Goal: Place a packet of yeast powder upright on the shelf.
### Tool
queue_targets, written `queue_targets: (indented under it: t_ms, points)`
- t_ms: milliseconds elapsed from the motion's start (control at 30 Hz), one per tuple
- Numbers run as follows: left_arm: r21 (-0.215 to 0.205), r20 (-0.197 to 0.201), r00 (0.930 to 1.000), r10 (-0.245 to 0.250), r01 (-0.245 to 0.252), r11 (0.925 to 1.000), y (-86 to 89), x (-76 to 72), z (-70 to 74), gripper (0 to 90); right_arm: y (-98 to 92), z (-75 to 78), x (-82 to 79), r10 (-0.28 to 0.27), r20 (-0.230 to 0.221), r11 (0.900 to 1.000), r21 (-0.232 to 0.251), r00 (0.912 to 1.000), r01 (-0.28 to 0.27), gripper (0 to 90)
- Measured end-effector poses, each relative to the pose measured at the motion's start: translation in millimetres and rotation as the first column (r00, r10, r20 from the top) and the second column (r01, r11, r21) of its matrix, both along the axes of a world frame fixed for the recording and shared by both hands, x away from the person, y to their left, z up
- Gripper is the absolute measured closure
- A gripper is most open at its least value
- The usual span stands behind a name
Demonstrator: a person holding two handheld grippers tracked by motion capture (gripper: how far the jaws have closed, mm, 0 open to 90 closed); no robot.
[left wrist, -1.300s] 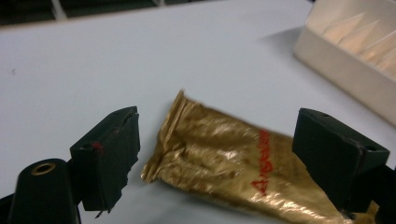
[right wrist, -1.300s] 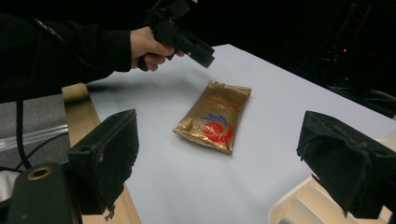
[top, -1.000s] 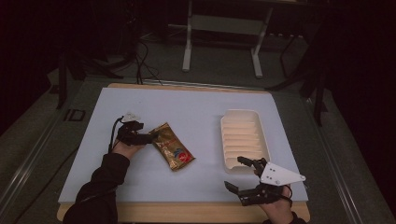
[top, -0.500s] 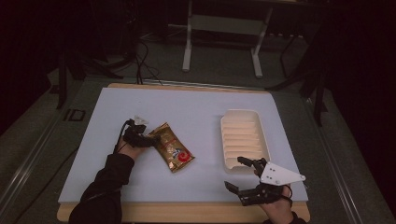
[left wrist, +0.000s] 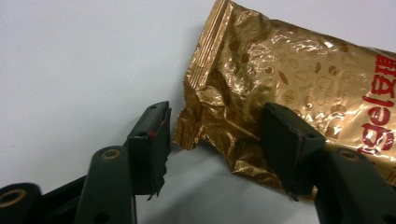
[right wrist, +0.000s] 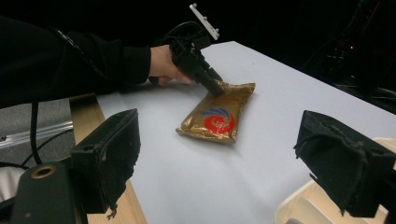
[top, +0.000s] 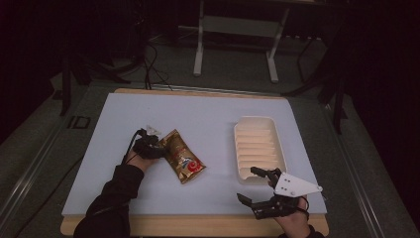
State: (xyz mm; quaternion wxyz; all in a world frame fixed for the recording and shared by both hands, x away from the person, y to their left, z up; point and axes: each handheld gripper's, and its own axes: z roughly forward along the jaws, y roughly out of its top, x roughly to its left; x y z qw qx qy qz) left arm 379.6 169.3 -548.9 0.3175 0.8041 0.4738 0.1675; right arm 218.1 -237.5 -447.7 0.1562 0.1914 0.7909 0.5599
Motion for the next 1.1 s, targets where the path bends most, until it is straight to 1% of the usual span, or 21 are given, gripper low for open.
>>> queue_targets:
  t_ms: [33,100,133,167,200,300,400,433,467,500,533,567,667,700,767,867,933,967,1100]
  points:
    - [-0.008,0.000,1.0000,0.007,-0.007,0.9999,-0.2,-0.2,-0.1,47.9,0.1,0.0,0.0,0.000,0.000,1.000,0.000,1.0000,0.000,13.7]
    - [-0.009,-0.001,1.0000,0.009,-0.009,0.9999,-0.6,-0.2,0.2,52.4,0.4,-0.2,0.2,0.002,-0.004,1.000,0.000,1.0000,-0.002,13.7]
    - [-0.009,-0.002,1.0000,0.009,-0.009,0.9999,-0.9,-0.3,0.4,52.4,0.4,-0.2,0.2,0.002,-0.004,1.000,0.000,1.0000,-0.002,13.7]
    - [-0.009,-0.002,1.0000,0.009,-0.009,0.9999,-0.9,-0.3,0.4,54.4,0.4,-0.2,0.2,0.002,-0.004,1.000,0.000,1.0000,-0.002,13.7]
    - [-0.009,-0.002,0.9999,0.015,-0.015,0.9998,-2.3,-0.4,0.9,59.5,0.9,-0.4,0.4,0.003,-0.004,1.000,-0.002,1.0000,-0.003,13.8]
    - [-0.006,-0.009,0.9999,0.013,-0.013,0.9999,-5.3,-0.6,2.0,66.9,1.3,-0.5,0.3,0.005,-0.003,1.000,-0.002,1.0000,-0.005,13.8]
    - [-0.013,-0.013,0.9999,0.009,-0.010,0.9999,-8.3,-0.9,2.3,79.4,1.6,-0.6,0.5,0.005,-0.001,1.000,-0.003,1.0000,-0.005,13.9]
    - [-0.002,-0.011,0.9999,0.013,-0.013,0.9999,-10.1,-0.9,2.6,85.3,1.5,-0.5,0.4,0.005,-0.001,1.000,-0.003,1.0000,-0.005,13.9]
    - [0.008,-0.012,0.9998,0.019,-0.019,0.9998,-11.5,-0.6,3.1,87.1,1.5,-0.5,0.5,0.006,-0.001,1.000,-0.004,1.0000,-0.006,13.9]
    - [0.011,-0.020,0.9995,0.026,-0.026,0.9996,-12.1,0.1,4.0,87.9,1.5,-0.4,0.3,0.005,-0.001,1.000,-0.005,1.0000,-0.005,13.9]
    - [0.011,-0.020,0.9995,0.026,-0.026,0.9996,-12.1,0.1,4.0,88.7,1.4,-0.3,0.1,0.005,-0.002,1.000,-0.005,1.0000,-0.005,14.0]
    - [0.022,-0.030,0.9989,0.035,-0.035,0.9991,-13.6,1.1,5.5,89.1,1.1,-0.1,0.0,0.003,-0.001,1.000,-0.007,1.0000,-0.003,14.1]
    - [0.030,-0.033,0.9986,0.042,-0.041,0.9987,-14.1,1.3,6.7,89.8,0.4,0.2,0.0,0.002,-0.003,1.000,-0.003,1.0000,-0.002,14.1]
    - [0.020,-0.030,0.9983,0.050,-0.050,0.9986,-13.5,0.8,7.2,89.9,-0.7,0.5,0.2,-0.002,0.002,1.000,0.000,1.0000,0.002,14.2]
    - [0.012,-0.013,0.9983,0.057,-0.057,0.9983,-13.1,-1.1,9.9,90.0,-1.6,0.7,0.3,-0.004,-0.003,1.000,0.007,1.0000,0.004,14.8]
    - [0.002,0.013,0.9980,0.063,-0.063,0.9980,-13.6,-4.0,17.2,90.0,-2.5,0.8,0.8,-0.012,-0.004,1.000,0.008,0.9999,0.012,14.8]
    - [-0.004,0.016,0.9980,0.061,-0.061,0.9981,-13.4,-4.6,19.9,90.0,-2.7,0.8,1.0,-0.012,-0.004,1.000,0.009,0.9999,0.012,14.8]
    - [-0.011,0.026,0.9982,0.054,-0.054,0.9985,-13.5,-6.2,25.7,90.0,-2.8,0.8,0.9,-0.015,-0.002,1.000,0.009,0.9999,0.015,14.8]
    - [-0.026,0.039,0.9983,0.044,-0.043,0.9988,-13.5,-9.3,37.0,90.0,-3.5,1.1,0.8,-0.018,-0.002,1.000,0.010,0.9998,0.018,14.7]
